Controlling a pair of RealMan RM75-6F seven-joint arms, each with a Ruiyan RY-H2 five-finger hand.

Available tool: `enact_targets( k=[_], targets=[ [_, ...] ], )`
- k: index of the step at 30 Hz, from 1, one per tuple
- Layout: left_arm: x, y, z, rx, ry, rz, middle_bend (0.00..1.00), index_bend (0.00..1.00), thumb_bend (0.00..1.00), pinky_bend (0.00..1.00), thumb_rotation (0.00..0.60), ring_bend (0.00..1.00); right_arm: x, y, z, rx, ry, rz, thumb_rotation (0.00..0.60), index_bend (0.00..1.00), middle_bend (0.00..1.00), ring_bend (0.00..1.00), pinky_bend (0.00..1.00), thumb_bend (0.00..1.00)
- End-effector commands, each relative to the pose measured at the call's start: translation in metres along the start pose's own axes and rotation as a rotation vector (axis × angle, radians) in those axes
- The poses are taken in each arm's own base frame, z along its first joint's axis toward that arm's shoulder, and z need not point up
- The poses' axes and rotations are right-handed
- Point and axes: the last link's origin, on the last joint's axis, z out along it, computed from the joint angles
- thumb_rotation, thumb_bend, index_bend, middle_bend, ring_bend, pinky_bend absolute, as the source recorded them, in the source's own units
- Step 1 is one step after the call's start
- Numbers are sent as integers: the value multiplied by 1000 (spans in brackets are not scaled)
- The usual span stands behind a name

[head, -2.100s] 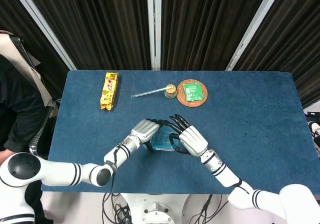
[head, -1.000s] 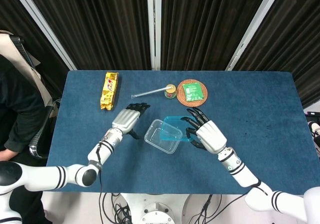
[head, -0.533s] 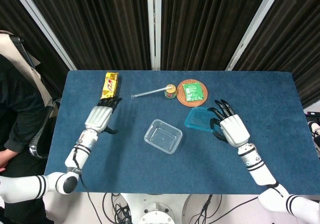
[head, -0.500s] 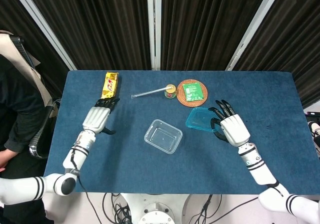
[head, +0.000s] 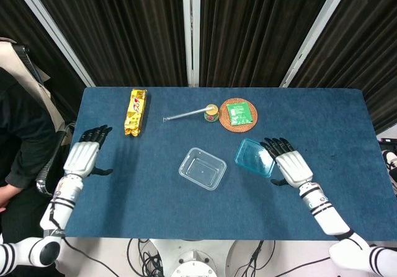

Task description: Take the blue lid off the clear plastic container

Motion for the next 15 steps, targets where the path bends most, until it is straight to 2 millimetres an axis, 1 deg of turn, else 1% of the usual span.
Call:
enact_targets(
  k=[1,3,5,6,9,12,15],
  targets=[
    [9,-20,-14,46,22,-21,0,30,50,63,600,0,17,8,-28,-48,-33,-7,600,0,0,0,0,0],
    [15,-35,-22,85,57,4,0,33,50,67,600,0,27,12,-37,-75,39,-1,600,0,0,0,0,2],
    [21,-46,-30,121,98,39,0,49,50,69,600,0,37,15,-45,-109,113,4,600,0,6,0,0,33],
    [24,-53,-37,139,124,72,0,61,50,66,600,0,42,17,-51,-132,167,2,600,0,27,0,0,65],
    [28,-66,-56,171,171,141,0,73,49,39,600,0,49,22,-68,-179,251,9,600,0,86,0,0,149],
    [29,-72,-76,197,203,165,0,73,50,22,600,0,50,26,-86,-216,289,20,600,0,81,0,0,163],
    [27,-72,-96,188,214,159,0,73,50,20,600,0,47,27,-103,-234,297,45,600,0,78,0,0,166]
  ],
)
